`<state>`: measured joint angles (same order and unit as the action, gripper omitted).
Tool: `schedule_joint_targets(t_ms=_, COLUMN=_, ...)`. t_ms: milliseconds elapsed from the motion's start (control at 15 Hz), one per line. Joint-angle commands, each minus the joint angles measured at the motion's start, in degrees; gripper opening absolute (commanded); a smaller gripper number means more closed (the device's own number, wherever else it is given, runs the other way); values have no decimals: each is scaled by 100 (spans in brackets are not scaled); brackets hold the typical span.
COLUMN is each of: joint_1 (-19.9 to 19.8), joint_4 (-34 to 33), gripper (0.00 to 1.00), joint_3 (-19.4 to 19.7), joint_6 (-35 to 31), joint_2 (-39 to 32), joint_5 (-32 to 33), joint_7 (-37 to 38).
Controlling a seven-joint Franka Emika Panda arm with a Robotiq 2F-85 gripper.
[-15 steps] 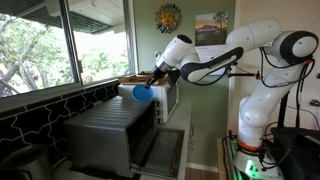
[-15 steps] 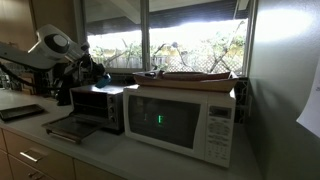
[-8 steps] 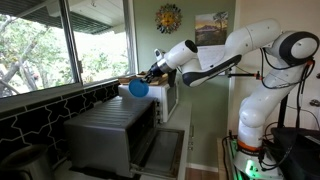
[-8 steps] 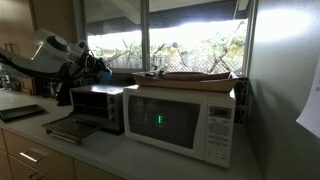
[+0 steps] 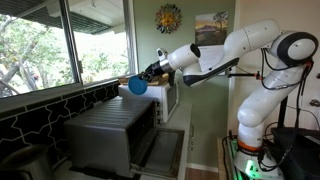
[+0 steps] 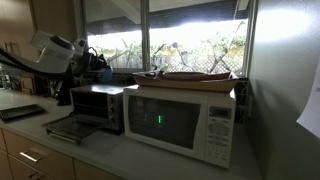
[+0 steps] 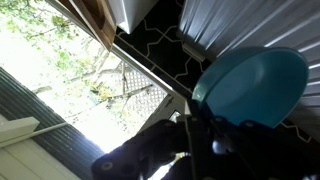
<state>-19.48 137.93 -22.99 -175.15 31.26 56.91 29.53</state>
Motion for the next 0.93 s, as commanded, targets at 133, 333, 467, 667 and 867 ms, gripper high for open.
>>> schedule_joint_targets(t_ms=133, joint_1=-30, joint_4=62, gripper=2, joint_3=2, joint_6=-177, joint_2=48, joint_5=138, joint_7=-58)
schedule_joint_targets(t_ms=333, joint_1=-549, joint_4=150, gripper=2, joint_3=-262, joint_6=-776, joint_2=354, joint_5=798, joint_7=130)
schedule_joint_targets(t_ms=467, joint_1=-954, joint_4=151, gripper=2, joint_3=-477, joint_6=-1274, joint_2=583, joint_5=1262, joint_7=126)
schedule_joint_targets(t_ms=667, joint_1=-1558, joint_4=185, gripper=2, joint_3=-787, joint_6=-1966, joint_2=957, joint_5=1596, joint_7=-64)
schedule_joint_targets(t_ms=867, joint_1=-2364, joint_4=292, gripper=2, joint_3=-1253, joint_6=-2545, joint_2=1551, joint_5=1235, joint_7=-481)
